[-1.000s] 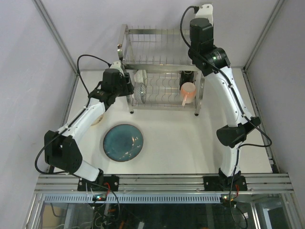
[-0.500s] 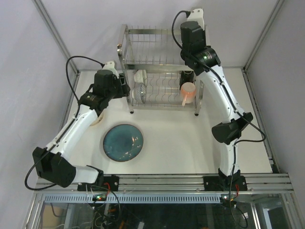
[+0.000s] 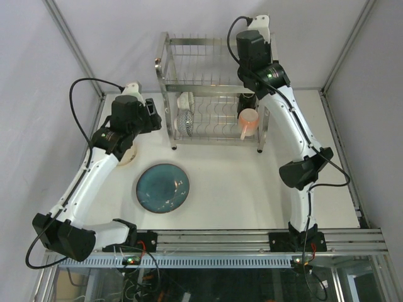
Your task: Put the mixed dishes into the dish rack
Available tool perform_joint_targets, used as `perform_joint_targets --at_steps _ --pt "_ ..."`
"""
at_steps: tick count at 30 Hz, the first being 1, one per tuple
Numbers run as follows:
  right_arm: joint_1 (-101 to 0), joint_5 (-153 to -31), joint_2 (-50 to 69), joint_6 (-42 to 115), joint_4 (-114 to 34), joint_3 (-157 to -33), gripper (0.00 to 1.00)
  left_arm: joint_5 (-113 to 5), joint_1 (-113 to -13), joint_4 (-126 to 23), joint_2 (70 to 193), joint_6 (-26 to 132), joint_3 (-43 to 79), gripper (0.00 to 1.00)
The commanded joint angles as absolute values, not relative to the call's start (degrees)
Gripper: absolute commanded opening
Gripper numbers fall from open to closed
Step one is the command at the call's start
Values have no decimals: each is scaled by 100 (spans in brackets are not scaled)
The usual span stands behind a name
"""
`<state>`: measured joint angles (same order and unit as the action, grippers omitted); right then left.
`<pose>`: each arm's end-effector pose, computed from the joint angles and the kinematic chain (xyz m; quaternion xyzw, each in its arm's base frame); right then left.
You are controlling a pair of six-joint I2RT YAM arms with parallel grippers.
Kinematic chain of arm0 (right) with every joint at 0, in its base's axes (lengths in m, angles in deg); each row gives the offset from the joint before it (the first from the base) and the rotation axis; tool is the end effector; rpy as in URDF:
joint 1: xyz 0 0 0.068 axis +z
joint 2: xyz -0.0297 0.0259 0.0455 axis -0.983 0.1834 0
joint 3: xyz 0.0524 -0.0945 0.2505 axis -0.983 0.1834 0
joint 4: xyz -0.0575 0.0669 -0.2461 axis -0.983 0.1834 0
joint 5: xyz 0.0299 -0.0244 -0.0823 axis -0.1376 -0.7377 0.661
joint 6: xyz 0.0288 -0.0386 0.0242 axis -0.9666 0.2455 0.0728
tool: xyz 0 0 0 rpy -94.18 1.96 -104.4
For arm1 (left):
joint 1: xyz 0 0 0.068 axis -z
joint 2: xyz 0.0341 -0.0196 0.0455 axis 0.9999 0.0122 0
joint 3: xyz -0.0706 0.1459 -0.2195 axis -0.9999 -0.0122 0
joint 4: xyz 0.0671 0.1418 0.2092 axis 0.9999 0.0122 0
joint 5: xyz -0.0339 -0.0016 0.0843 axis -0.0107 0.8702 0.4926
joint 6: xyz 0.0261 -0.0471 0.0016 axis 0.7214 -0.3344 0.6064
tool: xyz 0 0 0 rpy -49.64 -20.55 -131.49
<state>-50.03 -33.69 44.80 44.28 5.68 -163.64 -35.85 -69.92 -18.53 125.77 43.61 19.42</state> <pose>0.3777 0.1812 0.4869 0.0518 0.7722 -0.2055 0.5990 0.2519 -0.0821 0.3872 -0.0563 0.8503 -0.1084 0.5120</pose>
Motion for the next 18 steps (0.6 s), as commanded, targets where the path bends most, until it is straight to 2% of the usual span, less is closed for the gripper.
perform_joint_targets --at_steps 1,8,13,18 --pt "-4930 -3432 4405 4153 600 -16327 14 -3373 -7091 -1690 12413 4310 2026 65" --pt "-4953 -3499 4273 4076 620 -16175 14 -3352 -7110 -1648 12356 4233 1940 65" --pt "-4990 -3515 3979 4124 528 -15997 30 -3166 -7186 -1502 12332 4090 1792 65" --pt "-5089 -3632 3534 4137 299 -15540 39 -3287 -7537 -1572 12123 3598 1215 67"
